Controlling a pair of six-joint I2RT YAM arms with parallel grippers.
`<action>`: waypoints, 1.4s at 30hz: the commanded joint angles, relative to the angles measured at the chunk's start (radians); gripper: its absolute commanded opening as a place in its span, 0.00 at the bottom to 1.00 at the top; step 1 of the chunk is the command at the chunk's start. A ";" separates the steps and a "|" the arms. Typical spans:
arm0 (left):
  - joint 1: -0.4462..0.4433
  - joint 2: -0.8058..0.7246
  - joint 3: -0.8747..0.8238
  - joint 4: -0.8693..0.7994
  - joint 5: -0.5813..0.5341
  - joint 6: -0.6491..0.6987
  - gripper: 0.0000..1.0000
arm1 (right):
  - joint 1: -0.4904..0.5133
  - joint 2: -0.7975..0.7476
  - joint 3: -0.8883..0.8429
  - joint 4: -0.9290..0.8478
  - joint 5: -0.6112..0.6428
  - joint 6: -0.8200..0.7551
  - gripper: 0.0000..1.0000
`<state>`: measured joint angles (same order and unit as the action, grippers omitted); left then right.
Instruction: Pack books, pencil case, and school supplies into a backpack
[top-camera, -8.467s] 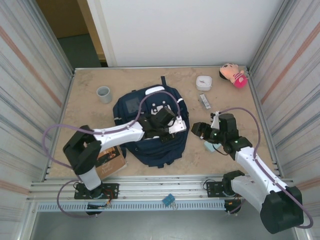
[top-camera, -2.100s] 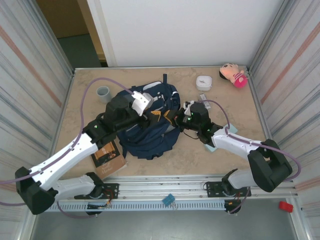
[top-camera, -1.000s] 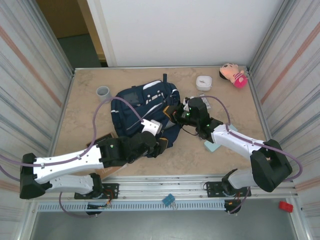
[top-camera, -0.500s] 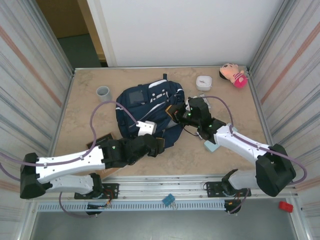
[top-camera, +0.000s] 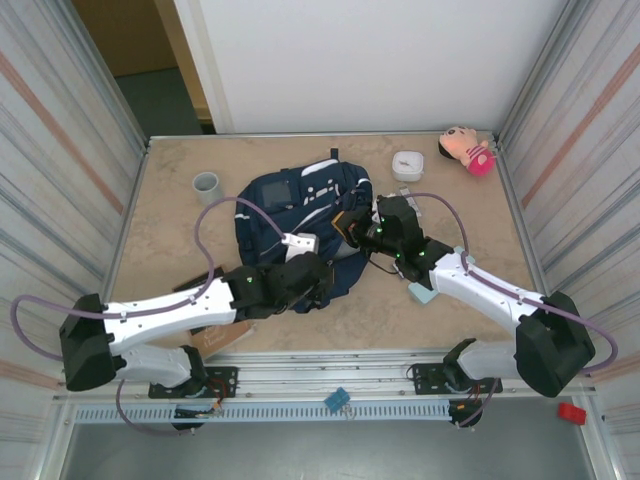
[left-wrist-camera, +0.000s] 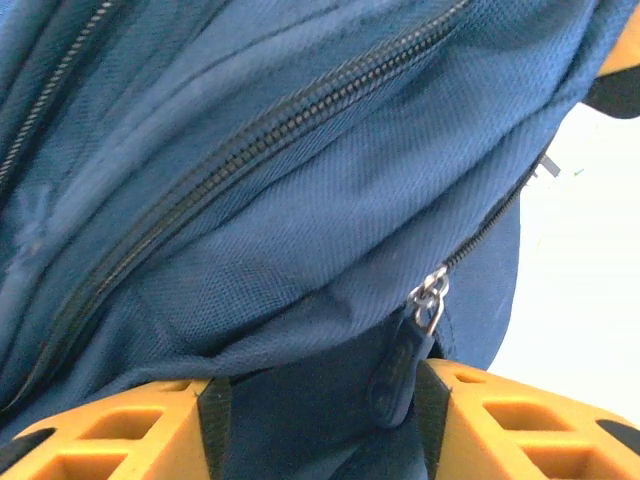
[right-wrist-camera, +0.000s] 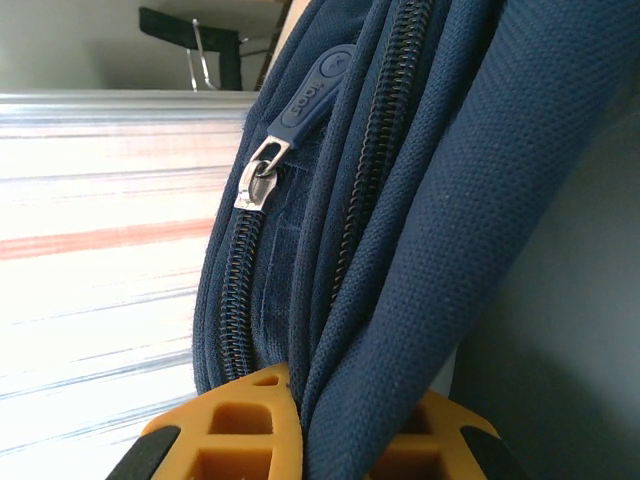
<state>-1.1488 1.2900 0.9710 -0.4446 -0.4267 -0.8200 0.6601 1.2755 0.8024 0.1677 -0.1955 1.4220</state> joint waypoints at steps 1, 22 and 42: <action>0.010 0.041 0.060 0.027 0.019 -0.003 0.53 | 0.019 -0.045 0.059 0.053 0.014 0.000 0.00; 0.138 0.003 -0.015 0.213 0.389 -0.018 0.00 | -0.057 0.007 0.056 0.000 -0.180 -0.123 0.00; 0.262 -0.203 -0.205 0.250 0.585 0.030 0.00 | -0.219 0.108 0.149 -0.066 -0.482 -0.236 0.00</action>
<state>-0.8959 1.1248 0.7868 -0.2005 0.1345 -0.8223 0.4675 1.3872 0.8948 0.0925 -0.6006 1.2366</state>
